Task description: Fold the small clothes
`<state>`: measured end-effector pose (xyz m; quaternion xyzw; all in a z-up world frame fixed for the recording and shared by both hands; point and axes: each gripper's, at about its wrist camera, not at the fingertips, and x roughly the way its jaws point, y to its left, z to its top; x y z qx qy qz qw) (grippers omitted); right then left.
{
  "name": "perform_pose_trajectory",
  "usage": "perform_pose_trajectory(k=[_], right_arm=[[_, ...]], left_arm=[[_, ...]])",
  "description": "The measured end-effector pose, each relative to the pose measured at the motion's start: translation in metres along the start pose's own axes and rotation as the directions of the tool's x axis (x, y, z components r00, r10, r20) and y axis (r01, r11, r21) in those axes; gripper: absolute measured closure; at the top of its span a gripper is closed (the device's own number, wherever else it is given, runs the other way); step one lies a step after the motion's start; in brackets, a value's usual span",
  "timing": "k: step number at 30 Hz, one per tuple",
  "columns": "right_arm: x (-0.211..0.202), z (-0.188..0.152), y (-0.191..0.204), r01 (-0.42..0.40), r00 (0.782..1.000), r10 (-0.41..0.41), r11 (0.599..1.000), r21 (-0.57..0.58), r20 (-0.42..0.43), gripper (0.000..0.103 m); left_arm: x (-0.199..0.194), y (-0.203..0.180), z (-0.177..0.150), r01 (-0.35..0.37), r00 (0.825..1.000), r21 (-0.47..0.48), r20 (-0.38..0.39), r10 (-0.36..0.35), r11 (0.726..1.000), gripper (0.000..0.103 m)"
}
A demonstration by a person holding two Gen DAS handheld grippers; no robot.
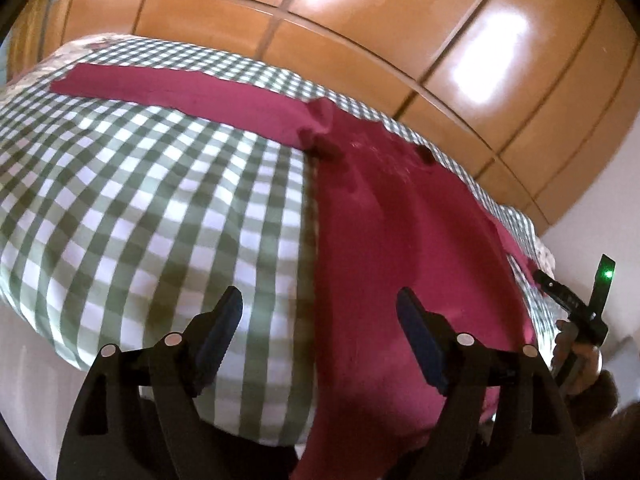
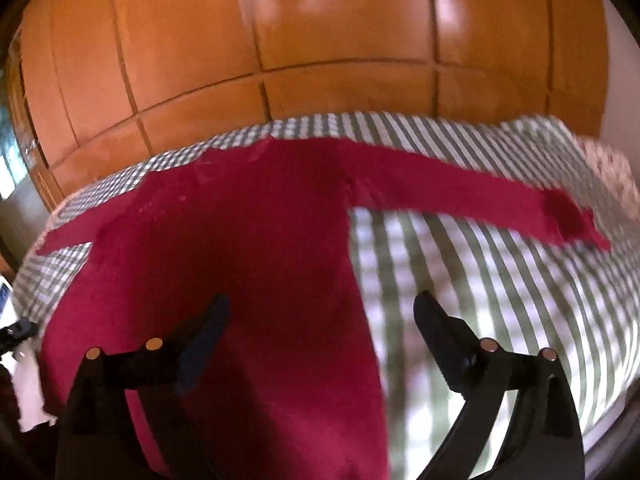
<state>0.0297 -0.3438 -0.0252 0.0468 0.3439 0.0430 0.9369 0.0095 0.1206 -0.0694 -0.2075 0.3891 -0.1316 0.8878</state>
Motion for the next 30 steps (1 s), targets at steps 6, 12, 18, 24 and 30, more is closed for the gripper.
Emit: perform_pose_trajectory(k=[6, 12, 18, 24, 30], right_arm=[[0.057, 0.025, 0.029, 0.119, 0.993, -0.121, 0.988, -0.097, -0.012, 0.002], [0.114, 0.028, 0.035, 0.222, 0.968, -0.238, 0.959, -0.176, -0.077, 0.002], [0.124, 0.019, 0.033, 0.244, 0.960, -0.264, 0.953, -0.182, -0.097, 0.002], [0.123, 0.016, 0.032, 0.243, 0.961, -0.261, 0.954, -0.174, -0.088, 0.002], [0.123, 0.016, 0.027, 0.207, 0.969, -0.222, 0.969, -0.136, -0.104, 0.002]], left_arm=[[0.009, 0.010, 0.022, -0.038, 0.999, -0.059, 0.027, 0.040, 0.997, 0.017], [0.018, 0.034, 0.062, -0.077, 0.993, -0.172, 0.079, 0.091, 0.982, 0.014], [0.037, 0.081, 0.102, -0.172, 0.974, -0.286, 0.095, 0.206, 0.943, 0.014], [0.038, 0.132, 0.134, -0.174, 0.943, -0.460, 0.175, 0.281, 0.871, 0.014], [0.043, 0.177, 0.151, -0.096, 0.924, -0.598, 0.244, 0.295, 0.795, 0.017]])
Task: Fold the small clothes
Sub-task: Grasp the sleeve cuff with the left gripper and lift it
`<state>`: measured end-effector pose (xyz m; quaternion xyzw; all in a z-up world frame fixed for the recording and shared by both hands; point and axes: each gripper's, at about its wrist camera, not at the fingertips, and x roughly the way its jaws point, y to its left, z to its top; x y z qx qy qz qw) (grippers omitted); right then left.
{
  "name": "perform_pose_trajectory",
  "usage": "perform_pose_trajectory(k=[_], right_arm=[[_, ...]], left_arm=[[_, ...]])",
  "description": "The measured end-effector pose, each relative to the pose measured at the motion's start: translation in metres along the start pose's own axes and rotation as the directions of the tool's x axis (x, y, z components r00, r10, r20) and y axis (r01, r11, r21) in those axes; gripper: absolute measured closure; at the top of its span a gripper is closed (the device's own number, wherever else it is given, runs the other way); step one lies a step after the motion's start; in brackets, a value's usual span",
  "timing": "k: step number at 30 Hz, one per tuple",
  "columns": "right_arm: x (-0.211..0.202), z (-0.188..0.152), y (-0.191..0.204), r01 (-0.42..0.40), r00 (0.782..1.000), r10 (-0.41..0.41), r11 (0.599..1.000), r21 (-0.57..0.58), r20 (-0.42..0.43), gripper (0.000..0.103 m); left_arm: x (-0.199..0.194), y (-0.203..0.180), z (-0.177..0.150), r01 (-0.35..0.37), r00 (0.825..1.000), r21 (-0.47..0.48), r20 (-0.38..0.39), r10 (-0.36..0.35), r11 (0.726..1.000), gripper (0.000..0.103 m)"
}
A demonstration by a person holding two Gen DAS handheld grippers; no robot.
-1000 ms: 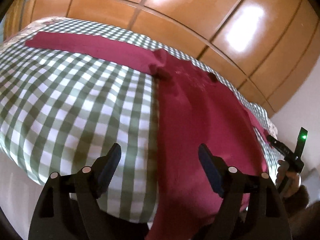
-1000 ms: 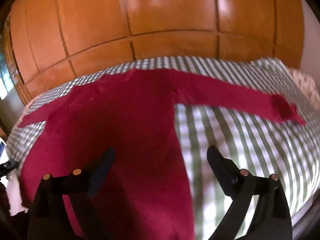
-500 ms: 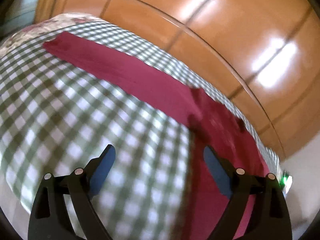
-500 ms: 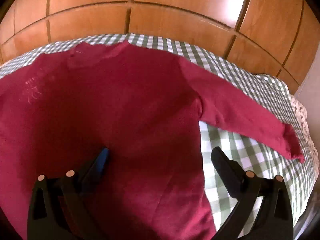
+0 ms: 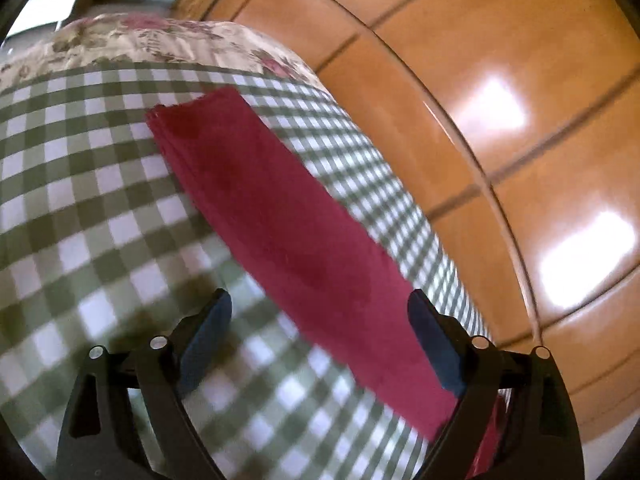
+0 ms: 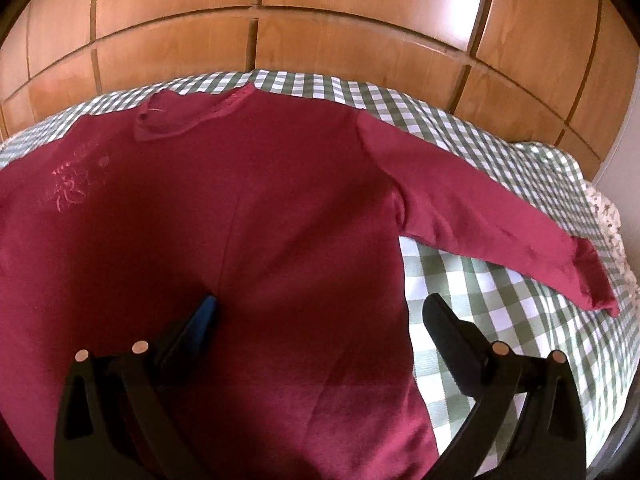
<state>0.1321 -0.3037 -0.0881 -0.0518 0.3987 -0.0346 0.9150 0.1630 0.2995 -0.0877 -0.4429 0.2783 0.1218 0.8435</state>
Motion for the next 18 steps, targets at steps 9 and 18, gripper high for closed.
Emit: perform_pose_trajectory(k=[9, 18], right_arm=[[0.000, 0.000, -0.003, -0.025, 1.000, 0.025, 0.999, 0.023, -0.004, 0.002], [0.001, -0.001, -0.004, -0.024, 1.000, 0.024, 0.999, 0.022, -0.004, 0.002]], left_arm=[[0.022, 0.017, 0.020, -0.002, 1.000, -0.040, 0.027, 0.003, 0.999, 0.055], [0.026, 0.028, 0.048, -0.054, 0.998, -0.019, 0.030, 0.055, 0.998, 0.095]])
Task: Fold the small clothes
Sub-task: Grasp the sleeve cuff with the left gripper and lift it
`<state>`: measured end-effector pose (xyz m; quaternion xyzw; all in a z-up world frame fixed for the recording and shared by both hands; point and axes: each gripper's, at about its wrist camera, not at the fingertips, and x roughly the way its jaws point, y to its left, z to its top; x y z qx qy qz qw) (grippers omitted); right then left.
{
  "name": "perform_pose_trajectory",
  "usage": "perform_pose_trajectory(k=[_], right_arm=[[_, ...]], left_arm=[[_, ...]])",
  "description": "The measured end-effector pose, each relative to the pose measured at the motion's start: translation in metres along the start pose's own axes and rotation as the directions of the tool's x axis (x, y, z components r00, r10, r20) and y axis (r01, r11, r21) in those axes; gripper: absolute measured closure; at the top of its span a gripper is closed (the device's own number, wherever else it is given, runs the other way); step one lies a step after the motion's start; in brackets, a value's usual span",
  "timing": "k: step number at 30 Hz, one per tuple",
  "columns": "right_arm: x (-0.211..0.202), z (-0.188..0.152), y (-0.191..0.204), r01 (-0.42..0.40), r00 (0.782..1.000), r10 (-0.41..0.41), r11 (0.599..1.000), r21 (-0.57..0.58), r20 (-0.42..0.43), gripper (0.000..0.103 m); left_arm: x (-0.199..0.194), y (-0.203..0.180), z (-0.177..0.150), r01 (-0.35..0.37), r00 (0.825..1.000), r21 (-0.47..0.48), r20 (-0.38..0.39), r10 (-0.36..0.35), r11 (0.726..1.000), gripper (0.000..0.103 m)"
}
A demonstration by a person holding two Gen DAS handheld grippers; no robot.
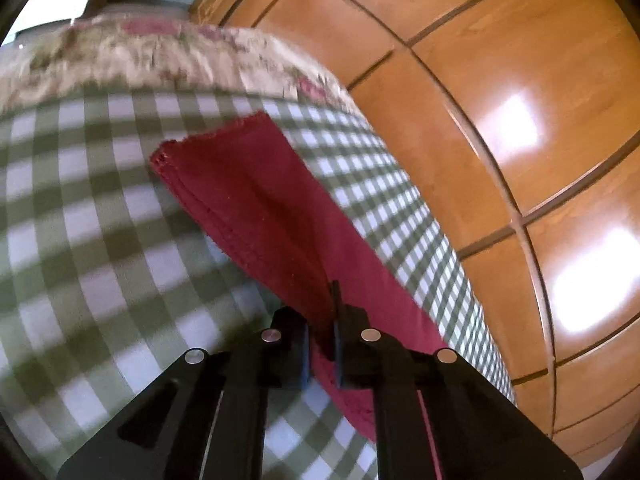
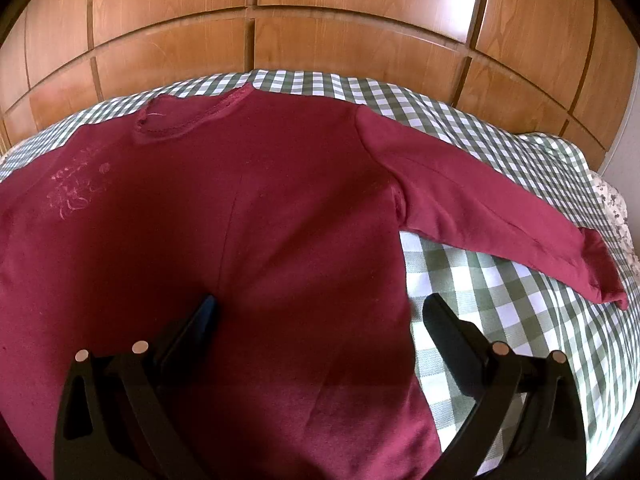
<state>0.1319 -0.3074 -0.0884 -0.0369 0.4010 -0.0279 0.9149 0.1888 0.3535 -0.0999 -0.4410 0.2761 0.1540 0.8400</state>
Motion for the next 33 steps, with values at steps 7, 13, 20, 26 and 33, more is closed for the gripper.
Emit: perform_pose_trajectory(k=[7, 13, 20, 26, 33], right_arm=[[0.000, 0.000, 0.000, -0.002, 1.000, 0.002, 1.000, 0.002, 0.000, 0.002], [0.002, 0.000, -0.002, -0.014, 1.000, 0.014, 1.000, 0.011, -0.003, 0.002], [0.001, 0.000, -0.002, -0.020, 1.000, 0.020, 1.000, 0.017, -0.004, 0.002], [0.002, 0.000, -0.003, -0.028, 1.000, 0.028, 0.999, 0.025, -0.005, 0.002], [0.002, 0.000, -0.003, -0.030, 1.000, 0.030, 0.999, 0.027, -0.005, 0.002]], left_arm=[[0.010, 0.000, 0.000, -0.063, 0.998, 0.083, -0.007, 0.063, 0.995, 0.095], [-0.008, -0.016, 0.000, -0.050, 0.998, 0.082, 0.047, 0.047, 0.995, 0.095], [-0.033, -0.072, -0.018, -0.005, 0.993, 0.201, 0.116, -0.019, 0.980, 0.095], [-0.044, -0.141, -0.054, 0.107, 0.986, 0.369, 0.080, -0.146, 0.923, 0.095], [-0.047, -0.214, -0.132, 0.188, 0.975, 0.614, -0.025, -0.219, 0.767, 0.095]])
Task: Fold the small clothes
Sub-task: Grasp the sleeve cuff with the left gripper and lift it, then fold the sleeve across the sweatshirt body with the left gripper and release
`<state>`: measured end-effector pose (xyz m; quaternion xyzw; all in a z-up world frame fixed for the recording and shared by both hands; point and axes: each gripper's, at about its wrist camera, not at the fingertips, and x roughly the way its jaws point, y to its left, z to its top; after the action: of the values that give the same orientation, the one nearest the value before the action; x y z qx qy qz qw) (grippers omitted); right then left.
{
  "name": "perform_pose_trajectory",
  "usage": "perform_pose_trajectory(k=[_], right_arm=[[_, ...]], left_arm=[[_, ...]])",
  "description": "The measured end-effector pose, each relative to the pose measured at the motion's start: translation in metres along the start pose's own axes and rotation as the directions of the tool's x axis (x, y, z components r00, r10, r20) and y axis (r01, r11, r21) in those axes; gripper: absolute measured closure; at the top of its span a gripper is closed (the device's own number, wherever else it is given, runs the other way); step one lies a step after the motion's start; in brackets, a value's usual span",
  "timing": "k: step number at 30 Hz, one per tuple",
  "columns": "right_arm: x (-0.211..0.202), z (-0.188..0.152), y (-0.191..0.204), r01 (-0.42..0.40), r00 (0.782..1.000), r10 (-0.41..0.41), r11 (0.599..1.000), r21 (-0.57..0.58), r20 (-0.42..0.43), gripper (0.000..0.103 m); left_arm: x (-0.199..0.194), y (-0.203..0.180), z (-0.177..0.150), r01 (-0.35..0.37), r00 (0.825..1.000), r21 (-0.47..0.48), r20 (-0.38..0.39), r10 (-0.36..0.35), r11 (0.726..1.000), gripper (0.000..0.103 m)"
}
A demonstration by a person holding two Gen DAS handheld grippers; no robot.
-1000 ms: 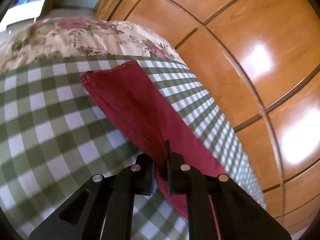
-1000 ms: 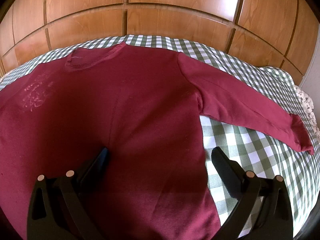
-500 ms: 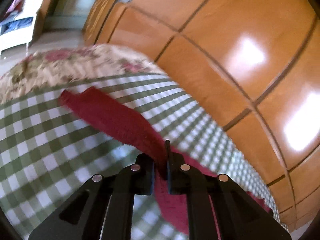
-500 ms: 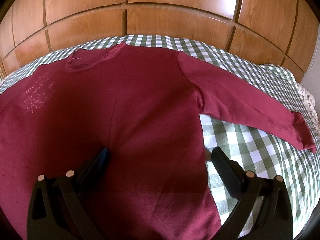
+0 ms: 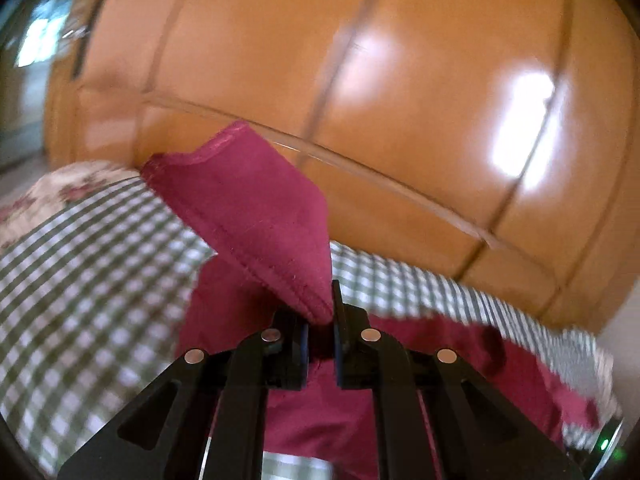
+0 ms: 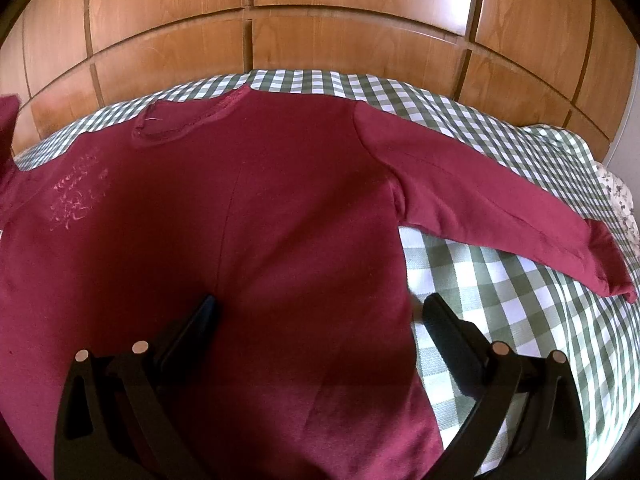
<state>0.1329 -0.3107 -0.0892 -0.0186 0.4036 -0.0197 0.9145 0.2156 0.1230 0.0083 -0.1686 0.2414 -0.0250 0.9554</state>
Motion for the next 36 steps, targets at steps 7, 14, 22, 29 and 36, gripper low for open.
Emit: perform_pose_trajectory(k=[7, 14, 22, 29, 36], right_arm=[[0.000, 0.001, 0.000, -0.002, 1.000, 0.002, 1.000, 0.002, 0.000, 0.002], [0.001, 0.001, 0.000, -0.004, 1.000, 0.004, 1.000, 0.005, 0.000, 0.002], [0.001, 0.000, -0.002, -0.014, 1.000, 0.014, 1.000, 0.012, 0.000, 0.002], [0.001, 0.000, -0.002, -0.022, 1.000, 0.022, 1.000, 0.018, -0.002, 0.002], [0.001, 0.000, -0.003, -0.021, 1.000, 0.021, 1.000, 0.018, -0.002, 0.002]], left_arm=[[0.024, -0.071, -0.030, 0.063, 0.996, 0.093, -0.075, -0.056, 0.994, 0.095], [0.040, -0.149, -0.063, 0.134, 0.984, 0.229, -0.147, -0.102, 0.964, 0.095], [0.071, -0.205, -0.095, 0.195, 0.960, 0.279, -0.252, -0.124, 0.940, 0.095], [0.092, -0.222, -0.119, 0.237, 0.924, 0.300, -0.364, -0.119, 0.924, 0.082], [0.070, -0.219, -0.126, 0.373, 0.888, 0.261, -0.378, -0.261, 0.890, 0.034]])
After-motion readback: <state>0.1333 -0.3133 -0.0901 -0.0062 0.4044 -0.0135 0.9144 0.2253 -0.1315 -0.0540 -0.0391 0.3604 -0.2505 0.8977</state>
